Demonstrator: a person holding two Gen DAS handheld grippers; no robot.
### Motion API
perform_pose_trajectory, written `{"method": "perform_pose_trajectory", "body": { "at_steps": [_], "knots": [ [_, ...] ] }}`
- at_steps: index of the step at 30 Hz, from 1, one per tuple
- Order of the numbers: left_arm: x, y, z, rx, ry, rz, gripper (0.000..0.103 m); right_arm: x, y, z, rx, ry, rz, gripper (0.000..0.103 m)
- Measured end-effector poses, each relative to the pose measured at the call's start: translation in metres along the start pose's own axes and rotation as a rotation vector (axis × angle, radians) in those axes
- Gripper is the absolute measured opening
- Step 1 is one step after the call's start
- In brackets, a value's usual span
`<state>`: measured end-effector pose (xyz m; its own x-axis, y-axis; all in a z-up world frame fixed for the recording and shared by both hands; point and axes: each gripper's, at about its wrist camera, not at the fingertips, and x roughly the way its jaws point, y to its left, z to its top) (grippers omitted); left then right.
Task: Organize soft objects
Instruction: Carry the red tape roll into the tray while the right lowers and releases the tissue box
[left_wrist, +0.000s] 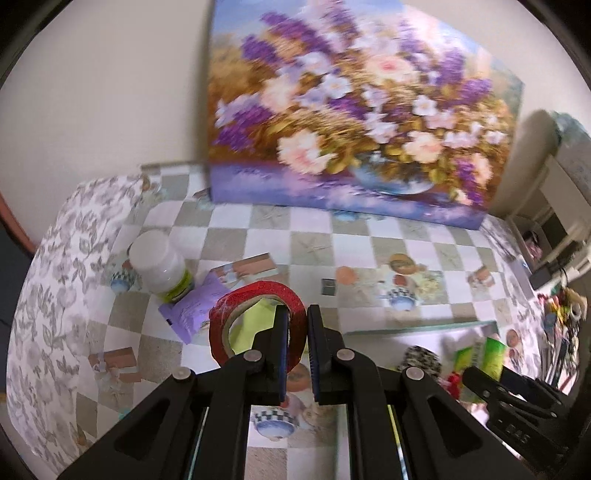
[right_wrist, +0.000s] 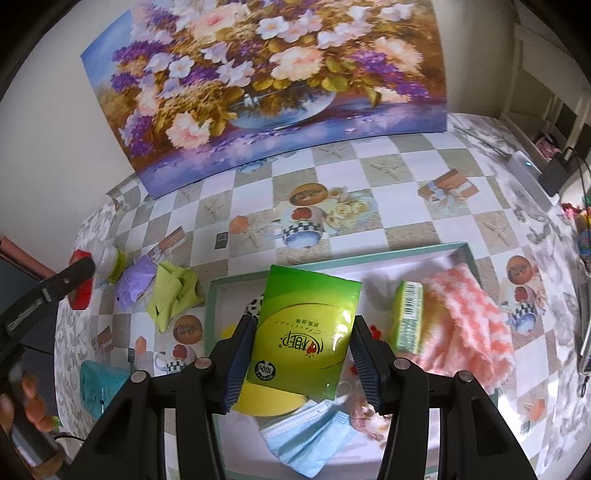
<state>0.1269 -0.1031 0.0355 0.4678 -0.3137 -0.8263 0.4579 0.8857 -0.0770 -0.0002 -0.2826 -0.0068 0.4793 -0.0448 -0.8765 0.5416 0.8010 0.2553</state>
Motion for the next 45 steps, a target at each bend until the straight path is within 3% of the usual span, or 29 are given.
{"method": "perform_pose_trajectory", "body": {
  "at_steps": [10,21,34,45],
  "knots": [
    [-0.017,-0.053,-0.021,0.141,0.008,-0.055,0.01,-0.017,-0.018,-0.014,0.027,-0.022,-0.036,0.054],
    [-0.008,-0.092,-0.074,0.226,0.112,-0.13,0.01,-0.026,-0.033,-0.041,0.052,-0.014,-0.03,0.054],
    [0.012,-0.107,-0.122,0.264,0.246,-0.163,0.01,-0.008,-0.041,-0.056,0.068,0.06,-0.002,0.055],
    [0.034,-0.111,-0.135,0.277,0.338,-0.156,0.01,0.009,-0.033,-0.058,0.043,0.115,0.004,0.055]
  ]
}}
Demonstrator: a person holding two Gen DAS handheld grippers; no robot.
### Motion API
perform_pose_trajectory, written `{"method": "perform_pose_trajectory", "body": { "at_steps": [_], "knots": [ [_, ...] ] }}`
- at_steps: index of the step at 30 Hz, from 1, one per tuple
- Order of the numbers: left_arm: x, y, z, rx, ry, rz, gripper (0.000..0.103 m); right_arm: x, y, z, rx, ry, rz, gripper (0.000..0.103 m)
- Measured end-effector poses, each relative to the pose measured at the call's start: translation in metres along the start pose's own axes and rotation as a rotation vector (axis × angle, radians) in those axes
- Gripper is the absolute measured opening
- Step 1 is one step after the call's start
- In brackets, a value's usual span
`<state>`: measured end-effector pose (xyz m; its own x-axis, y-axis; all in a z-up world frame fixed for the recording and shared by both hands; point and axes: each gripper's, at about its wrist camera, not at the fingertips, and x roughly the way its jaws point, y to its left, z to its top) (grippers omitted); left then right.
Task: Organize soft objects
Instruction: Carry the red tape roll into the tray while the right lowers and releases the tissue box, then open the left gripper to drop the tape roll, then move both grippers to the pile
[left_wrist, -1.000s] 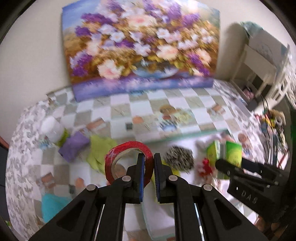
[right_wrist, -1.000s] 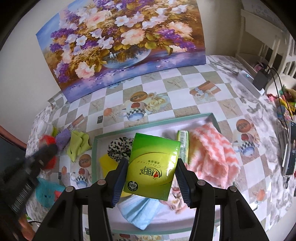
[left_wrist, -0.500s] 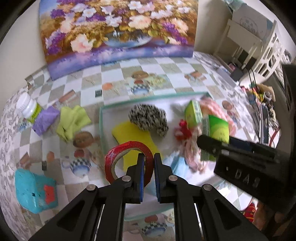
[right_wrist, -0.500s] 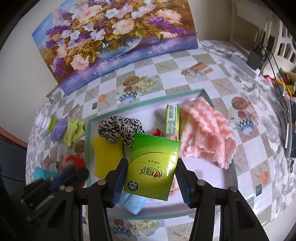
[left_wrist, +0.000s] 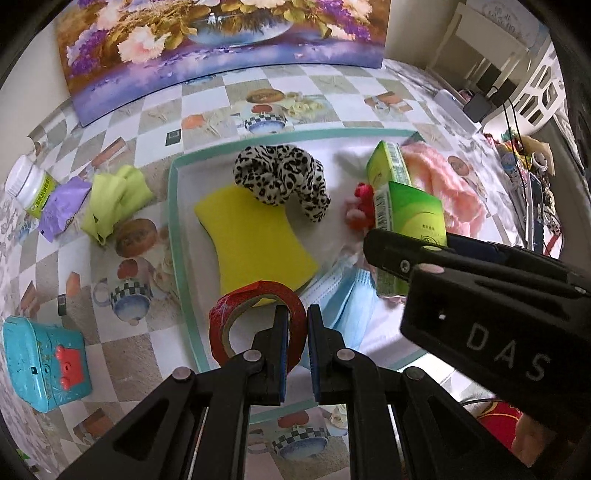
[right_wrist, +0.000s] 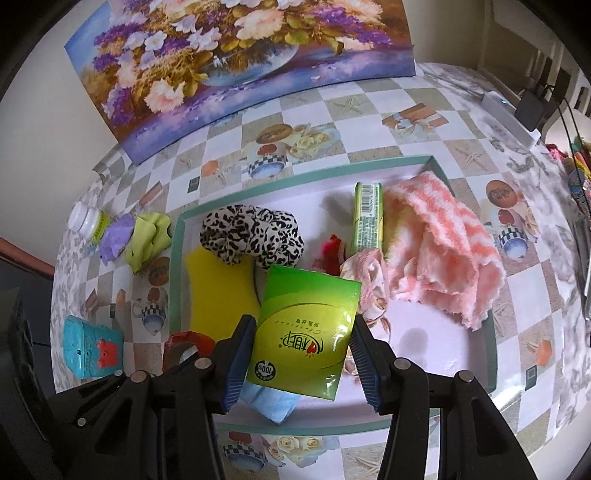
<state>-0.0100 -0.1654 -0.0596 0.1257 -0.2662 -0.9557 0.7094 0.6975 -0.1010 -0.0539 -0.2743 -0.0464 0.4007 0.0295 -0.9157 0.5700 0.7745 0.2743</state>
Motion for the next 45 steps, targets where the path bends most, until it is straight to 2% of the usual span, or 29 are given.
{"method": "perform_pose_trajectory", "body": {
  "at_steps": [4,5,6,8,17,19,21,31,33,35,38,39,41,43,45],
  "knots": [
    [0.001,0.0,0.0,0.001,0.012,0.002,0.013,0.001,0.003,0.0,-0.012,0.006,-0.004,0.055],
    [0.0,0.0,0.0,0.001,0.012,0.005,0.022,0.001,0.004,0.0,-0.015,0.007,-0.008,0.055],
    [-0.001,0.0,0.0,0.0,0.009,0.009,0.037,0.001,0.005,0.0,-0.017,0.007,-0.016,0.057],
    [-0.005,0.001,0.001,-0.006,-0.007,0.024,0.051,-0.001,0.006,0.001,-0.018,0.0,-0.026,0.065],
    [-0.01,0.021,0.006,-0.059,-0.029,0.051,0.052,-0.007,0.004,0.003,-0.006,-0.024,-0.042,0.066],
    [-0.011,0.026,0.006,-0.073,-0.034,0.067,0.054,-0.008,0.004,0.004,-0.003,-0.026,-0.046,0.066],
    [-0.012,0.032,0.007,-0.09,-0.042,0.089,0.063,-0.007,0.004,0.003,-0.004,-0.021,-0.053,0.066],
    [-0.017,0.073,0.009,-0.214,-0.07,0.133,0.064,-0.004,0.007,0.003,-0.02,-0.02,-0.076,0.066],
    [-0.019,0.082,0.01,-0.241,-0.081,0.144,0.068,-0.004,0.008,0.003,-0.027,-0.019,-0.08,0.066],
    [-0.021,0.09,0.01,-0.267,-0.089,0.162,0.073,-0.003,0.01,0.003,-0.036,-0.018,-0.088,0.073],
    [-0.024,0.101,0.01,-0.299,-0.098,0.172,0.075,-0.001,0.014,0.003,-0.054,-0.014,-0.117,0.083],
    [-0.025,0.105,0.009,-0.314,-0.102,0.174,0.079,-0.001,0.015,0.002,-0.059,-0.014,-0.121,0.085],
    [-0.027,0.112,0.009,-0.341,-0.114,0.182,0.088,0.0,0.016,0.002,-0.065,-0.018,-0.127,0.096],
    [-0.028,0.119,0.008,-0.36,-0.125,0.196,0.09,0.0,0.019,0.002,-0.072,-0.024,-0.133,0.102],
    [-0.029,0.125,0.008,-0.379,-0.127,0.212,0.091,-0.001,0.021,0.002,-0.082,-0.032,-0.136,0.102]
  ]
}}
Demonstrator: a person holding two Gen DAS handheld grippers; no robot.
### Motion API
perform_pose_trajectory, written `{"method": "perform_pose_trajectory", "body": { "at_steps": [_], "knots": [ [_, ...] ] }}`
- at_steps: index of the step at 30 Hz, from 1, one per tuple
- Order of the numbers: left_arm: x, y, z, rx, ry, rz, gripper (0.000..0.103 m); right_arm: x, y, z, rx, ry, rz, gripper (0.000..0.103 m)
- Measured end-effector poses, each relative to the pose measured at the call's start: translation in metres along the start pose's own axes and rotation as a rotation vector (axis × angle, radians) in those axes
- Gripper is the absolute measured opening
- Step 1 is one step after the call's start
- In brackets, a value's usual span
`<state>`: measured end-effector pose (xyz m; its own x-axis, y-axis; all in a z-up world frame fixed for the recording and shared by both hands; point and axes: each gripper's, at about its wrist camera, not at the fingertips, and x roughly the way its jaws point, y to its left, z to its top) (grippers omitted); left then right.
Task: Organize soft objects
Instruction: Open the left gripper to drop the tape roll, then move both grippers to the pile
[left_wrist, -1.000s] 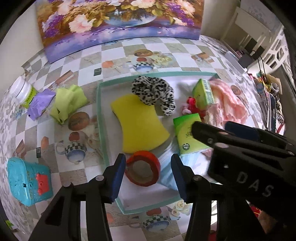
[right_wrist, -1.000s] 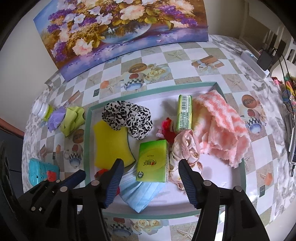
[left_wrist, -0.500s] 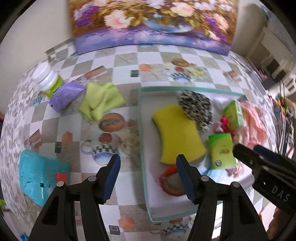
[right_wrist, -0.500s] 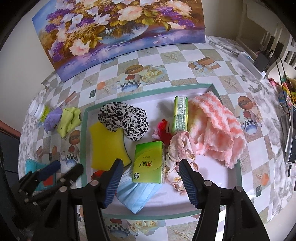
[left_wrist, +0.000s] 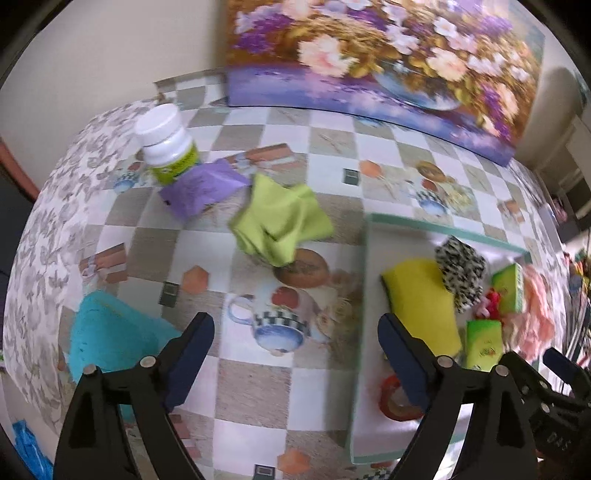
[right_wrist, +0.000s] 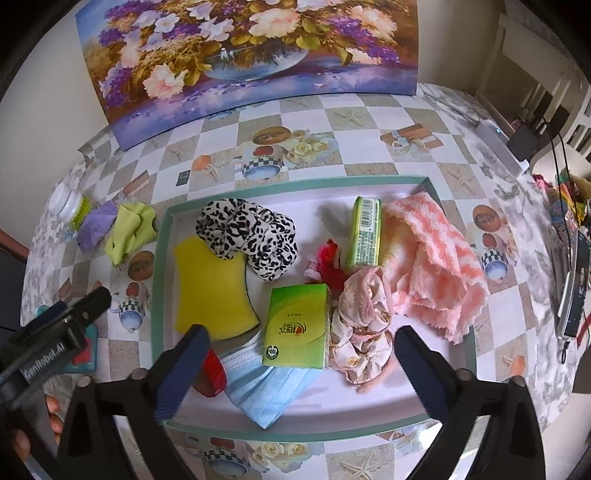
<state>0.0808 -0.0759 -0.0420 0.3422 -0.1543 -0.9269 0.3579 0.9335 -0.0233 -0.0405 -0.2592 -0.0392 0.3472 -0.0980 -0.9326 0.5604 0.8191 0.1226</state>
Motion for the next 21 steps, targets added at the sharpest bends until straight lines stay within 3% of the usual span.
{"method": "perform_pose_trajectory", "body": {
  "at_steps": [21],
  "knots": [
    [-0.01,0.056,0.014,-0.131,-0.028,0.025,0.091,0.001,0.036,0.0,-0.093,-0.017,-0.005,0.103]
  ]
}}
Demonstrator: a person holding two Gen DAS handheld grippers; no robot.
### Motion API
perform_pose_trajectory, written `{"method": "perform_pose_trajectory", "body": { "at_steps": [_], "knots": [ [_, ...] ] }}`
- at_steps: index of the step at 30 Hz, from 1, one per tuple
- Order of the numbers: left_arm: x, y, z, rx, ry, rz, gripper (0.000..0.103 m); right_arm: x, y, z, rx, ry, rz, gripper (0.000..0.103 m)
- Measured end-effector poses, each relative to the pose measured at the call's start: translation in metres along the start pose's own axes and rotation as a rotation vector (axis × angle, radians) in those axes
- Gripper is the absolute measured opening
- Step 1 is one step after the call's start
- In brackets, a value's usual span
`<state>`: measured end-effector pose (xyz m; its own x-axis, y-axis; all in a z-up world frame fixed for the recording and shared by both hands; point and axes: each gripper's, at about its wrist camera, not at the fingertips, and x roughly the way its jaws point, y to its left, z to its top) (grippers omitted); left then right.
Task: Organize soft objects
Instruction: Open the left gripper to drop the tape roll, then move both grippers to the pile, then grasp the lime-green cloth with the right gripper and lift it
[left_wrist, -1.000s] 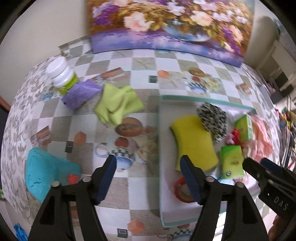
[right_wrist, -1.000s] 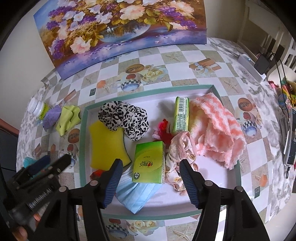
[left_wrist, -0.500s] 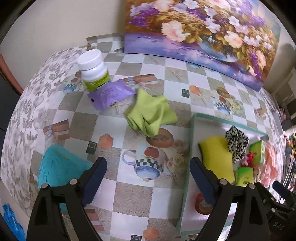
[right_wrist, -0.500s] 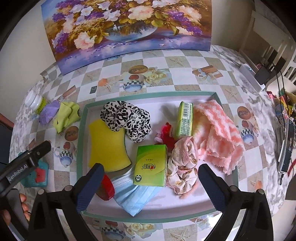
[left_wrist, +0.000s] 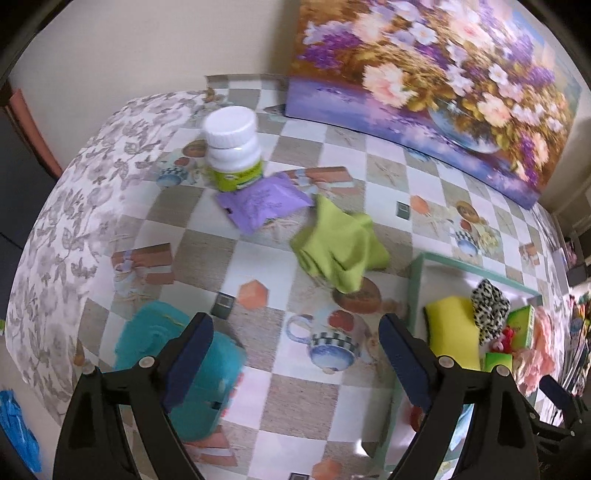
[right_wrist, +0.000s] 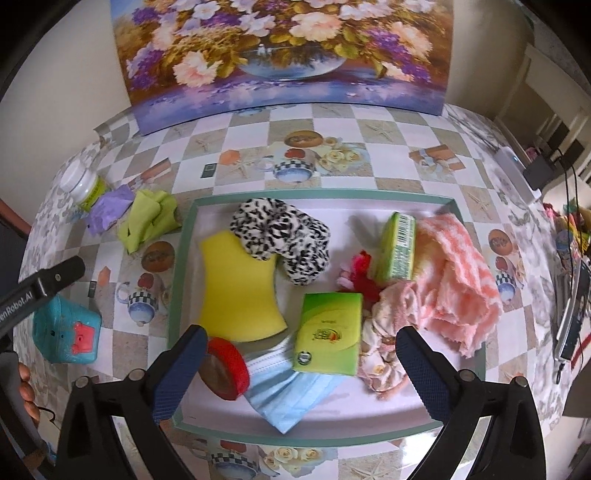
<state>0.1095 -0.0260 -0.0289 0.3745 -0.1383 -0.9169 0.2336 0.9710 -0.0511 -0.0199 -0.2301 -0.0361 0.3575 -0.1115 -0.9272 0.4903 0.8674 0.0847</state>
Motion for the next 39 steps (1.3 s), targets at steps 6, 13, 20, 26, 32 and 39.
{"method": "perform_pose_trajectory", "body": {
  "at_steps": [6,13,20,26,32,39],
  "knots": [
    [0.0,0.027,0.01,-0.071,-0.002,-0.001,0.091,-0.002,0.026,0.007,-0.058,-0.039,0.058,0.103],
    [0.004,0.054,0.028,-0.136,-0.006,0.004,0.091,0.004,0.05,0.021,-0.095,-0.049,0.098,0.103],
    [0.015,0.062,0.05,-0.172,0.0,0.005,0.091,0.012,0.074,0.048,-0.132,-0.075,0.125,0.103],
    [0.035,0.055,0.066,-0.166,0.022,0.009,0.091,0.027,0.097,0.071,-0.184,-0.067,0.134,0.103],
    [0.051,0.044,0.078,-0.153,0.025,0.004,0.091,0.046,0.117,0.087,-0.22,-0.054,0.143,0.098],
    [0.067,0.041,0.086,-0.158,0.029,0.023,0.091,0.076,0.133,0.092,-0.252,-0.01,0.172,0.095]
  ]
}}
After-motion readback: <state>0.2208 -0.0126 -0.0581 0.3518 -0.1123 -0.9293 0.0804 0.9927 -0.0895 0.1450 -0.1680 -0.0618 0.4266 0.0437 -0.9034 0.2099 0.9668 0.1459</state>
